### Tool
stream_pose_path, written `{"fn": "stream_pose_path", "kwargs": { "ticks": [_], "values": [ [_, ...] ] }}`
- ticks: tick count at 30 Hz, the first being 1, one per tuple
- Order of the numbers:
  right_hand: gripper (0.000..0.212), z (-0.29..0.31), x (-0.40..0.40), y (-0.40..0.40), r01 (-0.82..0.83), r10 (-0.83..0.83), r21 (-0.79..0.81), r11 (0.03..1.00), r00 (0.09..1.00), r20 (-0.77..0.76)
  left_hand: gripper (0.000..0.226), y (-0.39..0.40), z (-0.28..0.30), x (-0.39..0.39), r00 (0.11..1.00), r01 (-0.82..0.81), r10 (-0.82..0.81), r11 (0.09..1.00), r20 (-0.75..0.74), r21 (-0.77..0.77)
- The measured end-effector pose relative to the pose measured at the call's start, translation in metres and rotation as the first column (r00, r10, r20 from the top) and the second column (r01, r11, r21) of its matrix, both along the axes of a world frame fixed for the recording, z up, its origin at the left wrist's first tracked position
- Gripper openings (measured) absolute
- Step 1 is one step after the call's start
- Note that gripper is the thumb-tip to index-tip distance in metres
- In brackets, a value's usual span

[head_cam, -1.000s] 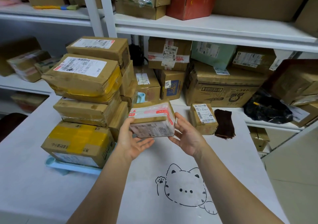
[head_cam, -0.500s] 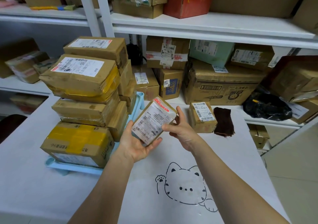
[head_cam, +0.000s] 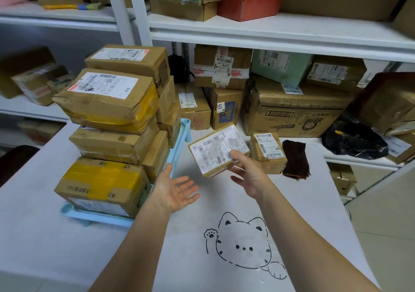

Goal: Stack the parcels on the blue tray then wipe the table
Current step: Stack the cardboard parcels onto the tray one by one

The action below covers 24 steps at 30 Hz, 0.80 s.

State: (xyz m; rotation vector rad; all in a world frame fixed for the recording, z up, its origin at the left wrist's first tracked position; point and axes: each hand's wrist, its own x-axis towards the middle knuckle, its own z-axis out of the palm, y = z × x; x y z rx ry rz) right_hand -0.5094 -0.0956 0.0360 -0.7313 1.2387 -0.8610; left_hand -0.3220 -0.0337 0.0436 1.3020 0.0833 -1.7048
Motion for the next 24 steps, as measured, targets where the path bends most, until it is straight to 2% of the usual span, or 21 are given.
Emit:
{"fn": "stream_pose_path", "kwargs": {
  "ticks": [2, 4, 8, 10, 12, 13, 14, 15, 16, 17, 18, 19, 20, 21, 24],
  "values": [
    [0.053, -0.001, 0.003, 0.001, 0.009, -0.012, -0.066, 0.998, 0.999, -0.052, 0.062, -0.002, -0.006, 0.001, 0.998, -0.057, 0.057, 0.998, 0.041, -0.011],
    [0.061, 0.001, 0.007, 0.002, 0.019, -0.047, -0.208, 0.978, 0.99, -0.131, 0.054, -0.006, -0.011, 0.002, 0.991, -0.096, 0.097, 0.995, 0.094, -0.015],
    [0.083, -0.006, 0.013, -0.001, -0.137, -0.062, -0.467, 0.873, 0.921, -0.385, 0.04, -0.014, -0.007, -0.002, 0.967, -0.092, 0.102, 0.994, 0.234, -0.05],
    [0.092, -0.007, 0.016, 0.0, -0.211, -0.074, -0.516, 0.83, 0.876, -0.477, 0.033, -0.017, 0.002, -0.006, 0.928, -0.076, 0.107, 0.992, 0.356, -0.101],
    [0.097, -0.005, 0.017, 0.0, -0.281, -0.086, -0.527, 0.802, 0.819, -0.567, 0.031, -0.019, 0.011, -0.012, 0.843, 0.002, 0.097, 0.983, 0.53, -0.183],
    [0.098, -0.003, 0.018, 0.0, -0.31, -0.1, -0.536, 0.785, 0.791, -0.604, 0.039, -0.021, 0.014, -0.013, 0.761, 0.074, 0.093, 0.971, 0.642, -0.228],
    [0.098, -0.003, 0.018, -0.001, -0.332, -0.118, -0.55, 0.766, 0.769, -0.629, 0.053, -0.021, 0.015, -0.014, 0.632, 0.173, 0.088, 0.953, 0.77, -0.25],
    [0.099, -0.003, 0.019, -0.001, -0.353, -0.134, -0.566, 0.745, 0.752, -0.646, 0.067, -0.022, 0.017, -0.015, 0.444, 0.286, 0.08, 0.931, 0.893, -0.226],
    [0.099, -0.003, 0.02, -0.001, -0.374, -0.147, -0.579, 0.725, 0.737, -0.66, 0.08, -0.022, 0.02, -0.016, 0.219, 0.395, 0.073, 0.905, 0.973, -0.156],
    [0.099, -0.004, 0.02, -0.001, -0.401, -0.161, -0.585, 0.705, 0.713, -0.683, 0.09, -0.022, 0.021, -0.017, -0.009, 0.487, 0.074, 0.871, 0.997, -0.061],
    [0.099, -0.004, 0.021, -0.001, -0.437, -0.175, -0.585, 0.683, 0.68, -0.712, 0.096, -0.022, 0.021, -0.018, -0.197, 0.557, 0.086, 0.83, 0.977, 0.039],
    [0.099, -0.004, 0.021, 0.0, -0.475, -0.187, -0.578, 0.664, 0.642, -0.744, 0.1, -0.023, 0.021, -0.019, -0.335, 0.602, 0.103, 0.788, 0.936, 0.129],
    [0.098, -0.004, 0.021, 0.0, -0.513, -0.2, -0.571, 0.641, 0.607, -0.769, 0.102, -0.024, 0.021, -0.02, -0.425, 0.624, 0.116, 0.756, 0.898, 0.198],
    [0.096, -0.004, 0.022, 0.0, -0.547, -0.217, -0.573, 0.611, 0.58, -0.785, 0.102, -0.025, 0.019, -0.022, -0.479, 0.629, 0.122, 0.738, 0.869, 0.243],
    [0.085, -0.002, 0.026, 0.0, -0.62, -0.28, -0.596, 0.51, 0.536, -0.797, 0.103, -0.028, 0.01, -0.025, -0.529, 0.64, 0.163, 0.72, 0.833, 0.266]
  ]
}}
